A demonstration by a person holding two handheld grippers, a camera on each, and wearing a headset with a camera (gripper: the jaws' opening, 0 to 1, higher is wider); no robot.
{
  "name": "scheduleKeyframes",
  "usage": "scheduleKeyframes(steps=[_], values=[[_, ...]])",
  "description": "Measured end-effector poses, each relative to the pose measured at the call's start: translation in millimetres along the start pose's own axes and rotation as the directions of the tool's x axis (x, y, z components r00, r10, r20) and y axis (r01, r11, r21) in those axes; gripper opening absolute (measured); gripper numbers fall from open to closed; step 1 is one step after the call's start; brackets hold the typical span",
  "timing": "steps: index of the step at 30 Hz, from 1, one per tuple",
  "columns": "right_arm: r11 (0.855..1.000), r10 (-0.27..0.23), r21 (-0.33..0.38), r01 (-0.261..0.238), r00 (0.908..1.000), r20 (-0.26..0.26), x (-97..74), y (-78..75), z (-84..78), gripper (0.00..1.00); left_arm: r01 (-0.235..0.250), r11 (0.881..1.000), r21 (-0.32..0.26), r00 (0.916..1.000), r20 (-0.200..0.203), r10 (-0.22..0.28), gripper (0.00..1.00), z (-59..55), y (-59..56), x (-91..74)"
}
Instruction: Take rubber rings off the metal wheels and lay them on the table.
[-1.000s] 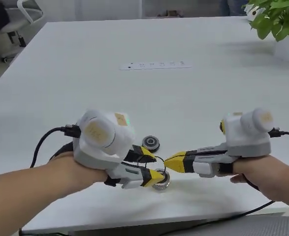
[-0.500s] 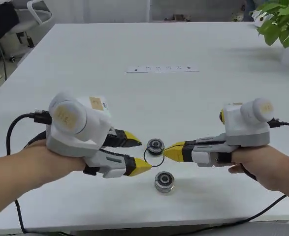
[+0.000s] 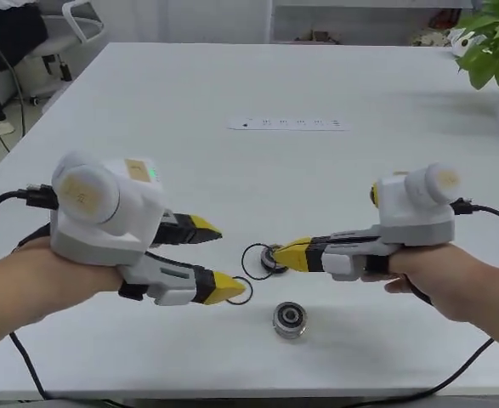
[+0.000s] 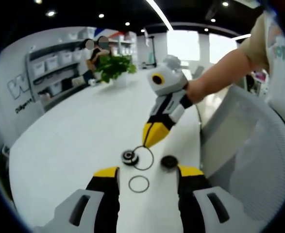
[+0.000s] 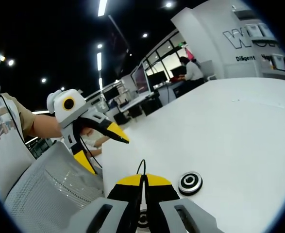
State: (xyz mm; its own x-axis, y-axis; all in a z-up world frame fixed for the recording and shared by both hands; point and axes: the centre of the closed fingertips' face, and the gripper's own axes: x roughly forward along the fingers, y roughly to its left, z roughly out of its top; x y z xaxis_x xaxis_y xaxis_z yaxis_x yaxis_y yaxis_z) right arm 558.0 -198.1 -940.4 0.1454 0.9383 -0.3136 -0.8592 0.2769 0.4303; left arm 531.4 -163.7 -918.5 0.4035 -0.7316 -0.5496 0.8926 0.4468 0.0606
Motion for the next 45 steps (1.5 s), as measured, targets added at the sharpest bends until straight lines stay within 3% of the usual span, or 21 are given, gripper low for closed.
scheduleKeyframes(steps=[15,24,33,45], values=[[0.999,-0.015,0.033,0.015,0.9997,-0.021,17.4,-8.1,-2.6,0.00,-0.058,0.996,-0.065,0.9983,-0.004,0.058,0.63,-17.0,11.1,-20.4],[0.998,-0.023,0.054,0.026,0.9980,-0.059,27.2,-12.4,-11.8,0.00,-0.075,0.993,-0.093,0.9972,-0.007,0.075,0.72,-23.8,14.7,-26.2],[0.996,-0.029,0.081,0.037,0.9949,-0.097,36.4,-25.0,-23.8,0.00,-0.088,0.988,-0.129,0.9961,-0.019,0.086,0.74,-32.4,17.7,-32.0],[0.994,-0.026,0.100,0.042,0.9885,-0.149,41.8,-26.9,-41.0,0.00,-0.093,0.985,-0.145,0.9954,-0.036,0.088,0.75,-41.6,16.9,-34.0]])
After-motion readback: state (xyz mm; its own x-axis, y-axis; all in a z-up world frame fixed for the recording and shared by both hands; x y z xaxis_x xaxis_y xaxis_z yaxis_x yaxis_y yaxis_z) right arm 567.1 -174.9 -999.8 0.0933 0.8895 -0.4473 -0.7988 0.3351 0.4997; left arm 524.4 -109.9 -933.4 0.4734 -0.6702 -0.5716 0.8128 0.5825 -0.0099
